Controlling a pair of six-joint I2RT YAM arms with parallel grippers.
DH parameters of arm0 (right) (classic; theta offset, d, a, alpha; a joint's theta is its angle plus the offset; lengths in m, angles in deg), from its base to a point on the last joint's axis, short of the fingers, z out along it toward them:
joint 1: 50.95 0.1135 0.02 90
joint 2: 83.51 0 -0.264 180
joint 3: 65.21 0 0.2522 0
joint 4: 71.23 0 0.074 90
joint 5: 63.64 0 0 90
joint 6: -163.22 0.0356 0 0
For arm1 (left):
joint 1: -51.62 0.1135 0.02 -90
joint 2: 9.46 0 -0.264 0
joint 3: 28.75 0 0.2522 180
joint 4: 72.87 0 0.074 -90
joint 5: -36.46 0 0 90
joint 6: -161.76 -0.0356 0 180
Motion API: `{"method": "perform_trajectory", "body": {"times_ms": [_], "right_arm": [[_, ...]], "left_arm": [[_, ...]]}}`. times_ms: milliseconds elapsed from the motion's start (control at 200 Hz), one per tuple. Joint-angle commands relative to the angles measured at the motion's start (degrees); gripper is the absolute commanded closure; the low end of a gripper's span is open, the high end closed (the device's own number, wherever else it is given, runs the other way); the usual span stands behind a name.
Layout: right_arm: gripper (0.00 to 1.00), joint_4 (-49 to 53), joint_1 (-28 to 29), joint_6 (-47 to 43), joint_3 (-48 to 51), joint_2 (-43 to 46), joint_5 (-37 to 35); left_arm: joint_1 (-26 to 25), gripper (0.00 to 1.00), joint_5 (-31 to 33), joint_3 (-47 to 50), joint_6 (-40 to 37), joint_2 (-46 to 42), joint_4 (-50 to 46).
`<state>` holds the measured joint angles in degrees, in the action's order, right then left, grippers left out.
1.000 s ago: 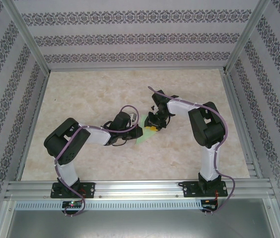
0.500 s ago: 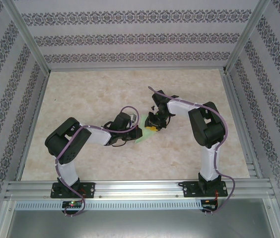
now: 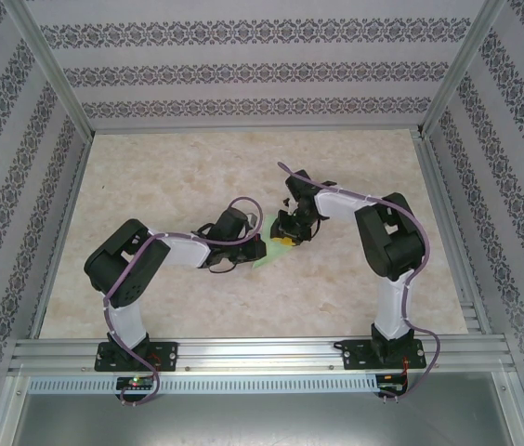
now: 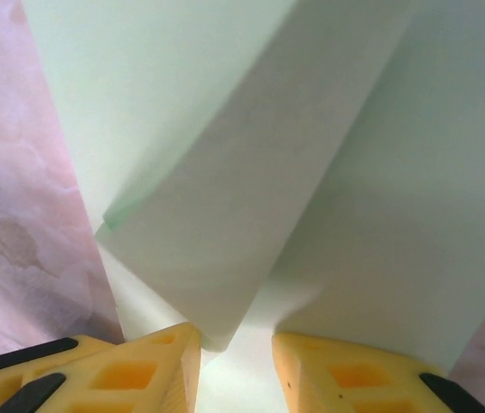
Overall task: Fold a paper plane with a square sheet of paper (pick it up from the middle)
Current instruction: Fourth fold the wing at the center of the table.
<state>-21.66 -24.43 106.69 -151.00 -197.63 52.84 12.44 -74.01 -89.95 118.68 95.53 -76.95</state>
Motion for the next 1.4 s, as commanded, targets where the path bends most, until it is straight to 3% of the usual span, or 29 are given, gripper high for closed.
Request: {"method": "perform_trajectory", "body": {"times_ms": [0,220,435,604,884,1239,1399], "right_arm": [[0.66,-6.2,-0.6,0.2,3.9,-0.6,-5.6],[0.66,-12.0,-1.0,-1.3,6.9,8.0,0.4],[0.86,-16.8,-0.3,-1.9,8.7,7.2,4.2],[0.92,-17.5,0.4,-2.6,8.1,4.7,5.0],[0.93,-17.6,-0.3,-4.9,8.9,1.3,4.2],[0.93,-20.6,-8.5,-5.7,6.7,0.0,-0.1],[0.93,-22.4,-9.0,-5.5,5.6,3.5,2.2]], "left_arm": [[-0.5,0.97,1.0,-0.9,-2.8,2.1,-10.0],[-0.7,0.97,0.8,-2.1,-3.3,3.4,-11.8],[-0.8,0.97,1.2,-2.5,-3.2,3.7,-12.5],[-0.8,0.98,1.4,-2.8,-2.8,4.0,-12.7],[-0.8,0.98,1.8,-3.0,-2.2,4.3,-14.3],[-0.9,1.0,1.2,-2.2,-2.0,4.9,-14.6],[-0.9,1.0,0.9,-2.8,-2.5,5.1,-14.7]]}}
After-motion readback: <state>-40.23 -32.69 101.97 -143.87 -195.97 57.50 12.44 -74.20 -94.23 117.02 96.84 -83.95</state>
